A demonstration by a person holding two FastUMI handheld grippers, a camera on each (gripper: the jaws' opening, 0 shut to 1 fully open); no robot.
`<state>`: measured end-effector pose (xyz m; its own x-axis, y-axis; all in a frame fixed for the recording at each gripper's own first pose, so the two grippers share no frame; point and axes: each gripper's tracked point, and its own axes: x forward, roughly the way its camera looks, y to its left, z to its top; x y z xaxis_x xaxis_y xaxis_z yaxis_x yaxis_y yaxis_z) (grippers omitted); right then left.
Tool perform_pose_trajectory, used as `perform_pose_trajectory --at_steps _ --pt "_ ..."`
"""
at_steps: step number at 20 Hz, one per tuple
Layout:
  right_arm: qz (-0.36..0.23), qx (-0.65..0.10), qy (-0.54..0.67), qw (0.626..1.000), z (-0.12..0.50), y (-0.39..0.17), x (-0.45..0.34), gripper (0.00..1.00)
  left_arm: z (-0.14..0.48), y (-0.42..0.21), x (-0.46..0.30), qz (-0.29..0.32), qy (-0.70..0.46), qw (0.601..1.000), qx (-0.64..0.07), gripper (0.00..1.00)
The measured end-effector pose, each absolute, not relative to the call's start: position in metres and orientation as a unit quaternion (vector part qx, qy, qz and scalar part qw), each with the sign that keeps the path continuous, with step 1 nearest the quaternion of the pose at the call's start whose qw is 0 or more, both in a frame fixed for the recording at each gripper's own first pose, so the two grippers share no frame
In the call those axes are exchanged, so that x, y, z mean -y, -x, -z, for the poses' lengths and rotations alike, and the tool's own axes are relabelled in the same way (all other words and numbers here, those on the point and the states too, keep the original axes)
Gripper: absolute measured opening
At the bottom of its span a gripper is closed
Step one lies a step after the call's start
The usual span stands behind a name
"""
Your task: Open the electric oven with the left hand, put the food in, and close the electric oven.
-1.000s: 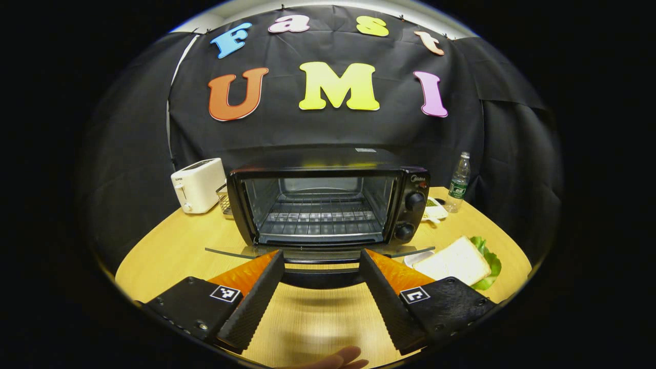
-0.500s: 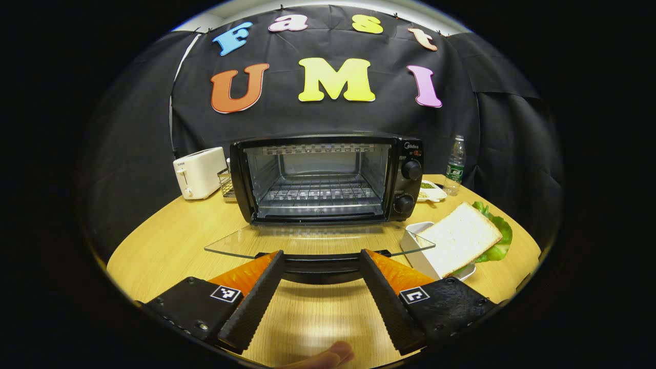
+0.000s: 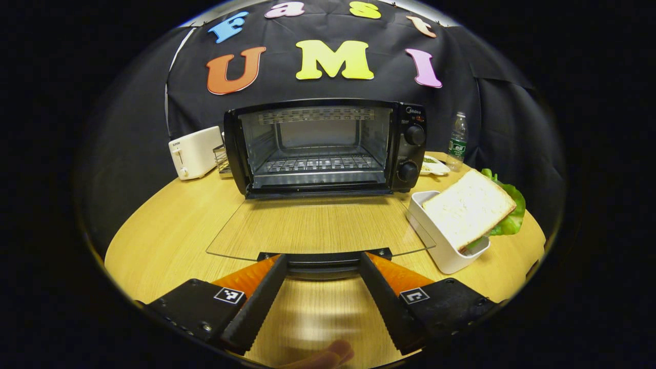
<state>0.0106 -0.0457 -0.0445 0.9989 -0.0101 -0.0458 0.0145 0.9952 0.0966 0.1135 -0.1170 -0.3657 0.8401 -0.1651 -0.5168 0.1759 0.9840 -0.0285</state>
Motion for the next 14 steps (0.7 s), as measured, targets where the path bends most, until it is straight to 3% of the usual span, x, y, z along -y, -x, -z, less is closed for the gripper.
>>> perform_pose_trajectory --at_steps 3,4,5,8,9,10,11,12,13,14 --pt "0.004 -0.031 -0.042 0.999 0.046 -0.018 0.045 1.0 0.347 -0.107 0.116 0.093 -0.006 0.96 -0.263 0.95" --pt "0.003 -0.034 -0.036 0.999 0.046 -0.023 0.045 0.9 0.333 -0.103 0.115 0.097 -0.005 0.962 -0.255 0.95" --pt "0.002 -0.04 -0.03 0.999 0.048 -0.027 0.045 1.0 0.316 -0.099 0.112 0.098 -0.007 0.965 -0.245 0.95" --pt "-0.002 -0.057 -0.017 0.998 0.052 -0.045 0.046 1.0 0.257 -0.092 0.102 0.097 -0.002 0.974 -0.206 0.95" --pt "-0.004 -0.066 -0.012 0.998 0.057 -0.052 0.046 0.9 0.238 -0.091 0.099 0.096 0.006 0.977 -0.193 0.95" --pt "-0.006 -0.075 -0.007 0.997 0.061 -0.06 0.046 1.0 0.213 -0.089 0.096 0.096 0.016 0.98 -0.173 0.95" --pt "-0.007 -0.085 -0.003 0.996 0.065 -0.068 0.046 1.0 0.191 -0.087 0.093 0.095 0.022 0.983 -0.156 0.95" --pt "-0.012 -0.096 -0.002 0.995 0.069 -0.077 0.044 0.9 0.164 -0.084 0.088 0.091 0.025 0.987 -0.131 0.95" --pt "-0.02 -0.109 -0.002 0.994 0.075 -0.086 0.04 1.0 0.14 -0.081 0.08 0.081 0.022 0.99 -0.11 0.95" --pt "-0.03 -0.123 -0.003 0.992 0.08 -0.096 0.036 1.0 0.118 -0.078 0.074 0.074 0.019 0.993 -0.09 1.0"
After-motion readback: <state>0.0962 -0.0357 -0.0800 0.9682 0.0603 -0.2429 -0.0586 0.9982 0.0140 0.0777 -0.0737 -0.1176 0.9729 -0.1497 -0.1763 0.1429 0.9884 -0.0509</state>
